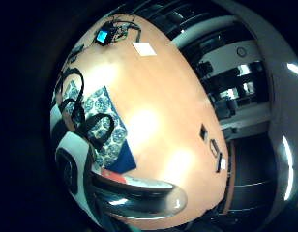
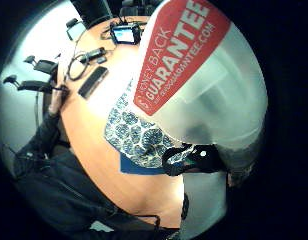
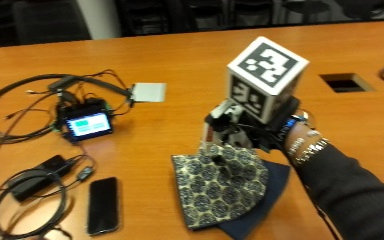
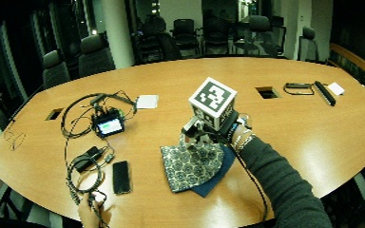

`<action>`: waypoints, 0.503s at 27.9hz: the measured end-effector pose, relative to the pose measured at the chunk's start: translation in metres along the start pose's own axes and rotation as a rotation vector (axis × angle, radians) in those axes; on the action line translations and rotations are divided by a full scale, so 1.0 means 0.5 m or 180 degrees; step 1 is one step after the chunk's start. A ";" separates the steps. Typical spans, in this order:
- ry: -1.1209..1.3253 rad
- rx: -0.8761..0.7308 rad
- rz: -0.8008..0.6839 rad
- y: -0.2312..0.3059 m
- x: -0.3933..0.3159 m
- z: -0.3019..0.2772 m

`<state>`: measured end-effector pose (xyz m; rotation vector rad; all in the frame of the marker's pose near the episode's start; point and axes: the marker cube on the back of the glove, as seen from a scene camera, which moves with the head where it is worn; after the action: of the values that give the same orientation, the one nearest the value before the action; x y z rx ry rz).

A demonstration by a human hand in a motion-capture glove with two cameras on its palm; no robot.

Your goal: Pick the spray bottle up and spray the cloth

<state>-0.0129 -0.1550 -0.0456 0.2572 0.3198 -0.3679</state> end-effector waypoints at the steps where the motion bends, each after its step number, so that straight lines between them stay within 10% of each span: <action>1: -0.0114 0.0048 0.0114 0.021 0.008 -0.010; 14: -0.1983 0.1027 0.0377 -0.077 -0.057 -0.091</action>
<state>-0.0649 -0.1674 -0.0846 0.4585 -0.3705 -0.3635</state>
